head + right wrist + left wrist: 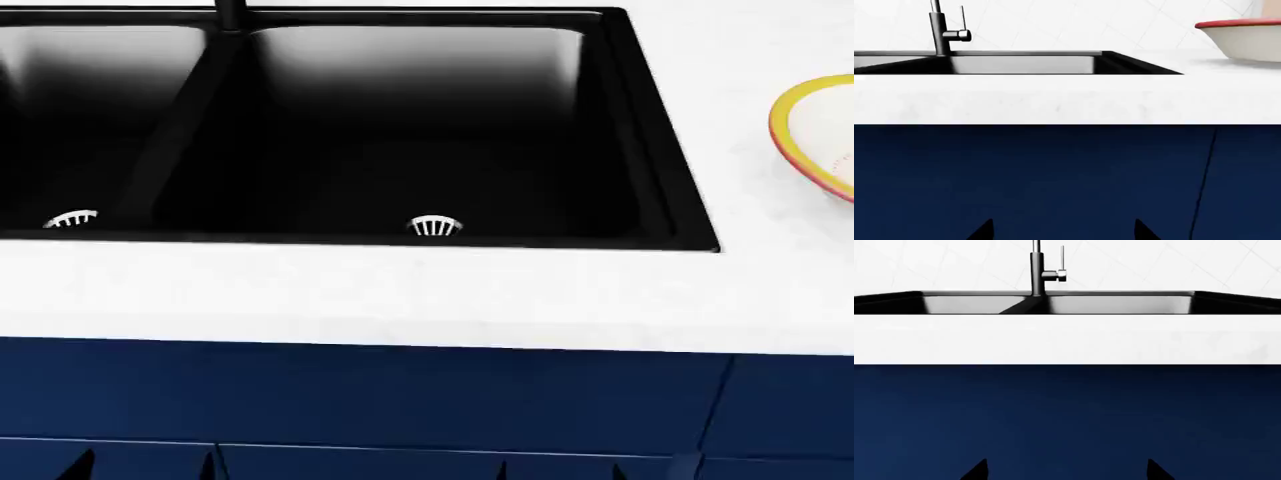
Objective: There is a mixed pile of frozen fruits and vegetables on the counter. Locate all the frozen vegetables and place the items in a bowl on the counter. Take all the frozen fruits and defrost them in a running sink.
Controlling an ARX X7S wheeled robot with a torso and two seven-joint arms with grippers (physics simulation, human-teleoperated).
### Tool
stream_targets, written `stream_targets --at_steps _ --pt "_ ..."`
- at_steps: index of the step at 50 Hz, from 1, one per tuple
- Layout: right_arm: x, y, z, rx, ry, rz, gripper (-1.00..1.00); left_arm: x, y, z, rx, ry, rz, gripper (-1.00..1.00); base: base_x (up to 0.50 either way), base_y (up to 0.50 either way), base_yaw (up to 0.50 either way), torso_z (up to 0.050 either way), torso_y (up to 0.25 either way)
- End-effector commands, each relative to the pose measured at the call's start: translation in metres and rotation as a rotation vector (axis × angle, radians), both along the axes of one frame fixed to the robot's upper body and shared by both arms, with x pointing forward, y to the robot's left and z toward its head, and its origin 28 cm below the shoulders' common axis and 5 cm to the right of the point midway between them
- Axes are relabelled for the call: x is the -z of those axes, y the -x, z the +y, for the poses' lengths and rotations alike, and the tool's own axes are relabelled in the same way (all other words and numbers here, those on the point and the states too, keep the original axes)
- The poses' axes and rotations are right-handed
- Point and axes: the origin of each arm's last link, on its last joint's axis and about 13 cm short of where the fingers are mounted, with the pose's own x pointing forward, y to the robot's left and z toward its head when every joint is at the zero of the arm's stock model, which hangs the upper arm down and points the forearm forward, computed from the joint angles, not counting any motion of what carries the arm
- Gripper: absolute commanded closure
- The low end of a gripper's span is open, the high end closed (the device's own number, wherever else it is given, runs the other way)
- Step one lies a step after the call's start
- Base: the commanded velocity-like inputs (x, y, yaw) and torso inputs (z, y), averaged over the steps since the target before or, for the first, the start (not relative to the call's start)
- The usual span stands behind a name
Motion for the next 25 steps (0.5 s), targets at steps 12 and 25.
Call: stream_targets --at_steps 12,25 --pt "0.0013 -0.0004 0.0011 -0.005 0.018 0.006 -1.00 0.0023 0.0019 0.0020 0.000 -0.011 0.022 -1.00 0.00 0.00 0.00 0.000 0.000" --pt "0.0002 -0.0005 0.0009 -0.005 0.015 -0.003 -1.00 0.0012 -0.0056 -0.0052 -0.001 -0.016 0.024 -1.00 0.00 0.00 0.00 0.000 0.000"
